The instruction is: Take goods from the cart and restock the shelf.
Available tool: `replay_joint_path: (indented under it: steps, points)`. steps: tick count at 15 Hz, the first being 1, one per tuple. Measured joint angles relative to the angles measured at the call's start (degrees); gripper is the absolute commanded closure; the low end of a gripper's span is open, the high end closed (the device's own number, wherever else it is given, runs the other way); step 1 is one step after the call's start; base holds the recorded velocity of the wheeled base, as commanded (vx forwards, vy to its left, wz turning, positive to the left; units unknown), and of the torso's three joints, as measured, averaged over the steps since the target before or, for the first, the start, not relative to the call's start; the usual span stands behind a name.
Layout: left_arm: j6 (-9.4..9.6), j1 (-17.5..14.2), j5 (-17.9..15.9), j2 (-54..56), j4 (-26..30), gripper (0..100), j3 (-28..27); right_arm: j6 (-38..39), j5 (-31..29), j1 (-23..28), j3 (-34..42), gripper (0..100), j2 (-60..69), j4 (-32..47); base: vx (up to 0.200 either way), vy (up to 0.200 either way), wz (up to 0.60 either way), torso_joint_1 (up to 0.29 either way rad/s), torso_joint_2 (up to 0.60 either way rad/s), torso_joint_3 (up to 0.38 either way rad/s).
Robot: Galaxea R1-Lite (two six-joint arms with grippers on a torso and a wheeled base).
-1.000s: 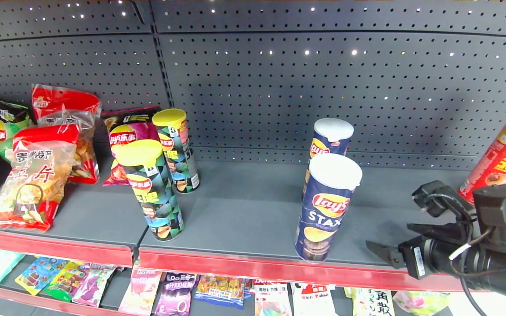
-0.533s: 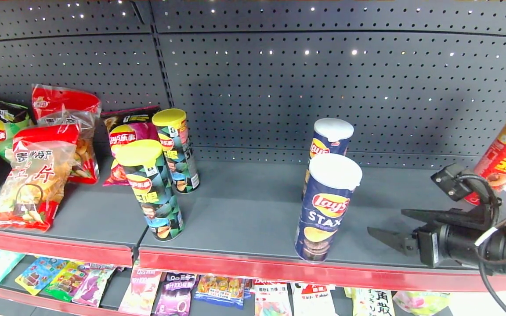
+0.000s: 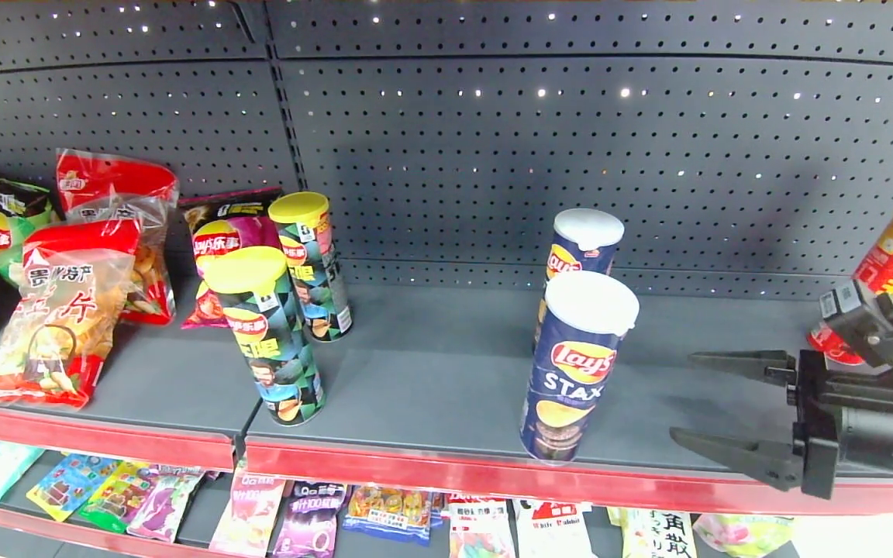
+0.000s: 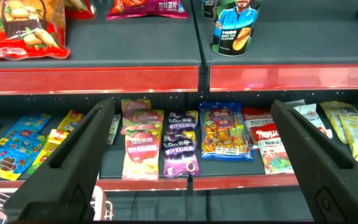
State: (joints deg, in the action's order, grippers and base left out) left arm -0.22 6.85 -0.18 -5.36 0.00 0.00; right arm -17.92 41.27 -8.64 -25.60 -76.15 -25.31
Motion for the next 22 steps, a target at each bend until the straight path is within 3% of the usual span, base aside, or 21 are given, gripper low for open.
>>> replay_joint_path:
  steps: [7, 11, 22]
  points:
    - [-0.02, 0.0, 0.0, 0.0, 0.0, 0, 0.0, -9.8, 9.1, -0.9, 0.7, 0, -4.5, -1.1, 0.0, 0.0, 0.0, 0.0, 0.0, 0.0]
    - [-0.02, 0.0, 0.0, 0.0, 0.0, 0, 0.0, -13.6, 9.1, -1.3, -1.0, 0, -9.2, -1.2, 0.0, 0.0, 0.0, 0.0, 0.0, 0.0]
    - [0.0, 0.0, 0.0, 0.0, 0.0, 0, 0.0, -12.6, 7.1, -3.2, -8.0, 0, -18.1, -1.0, 0.0, 0.0, 0.0, 0.0, 0.0, 0.0]
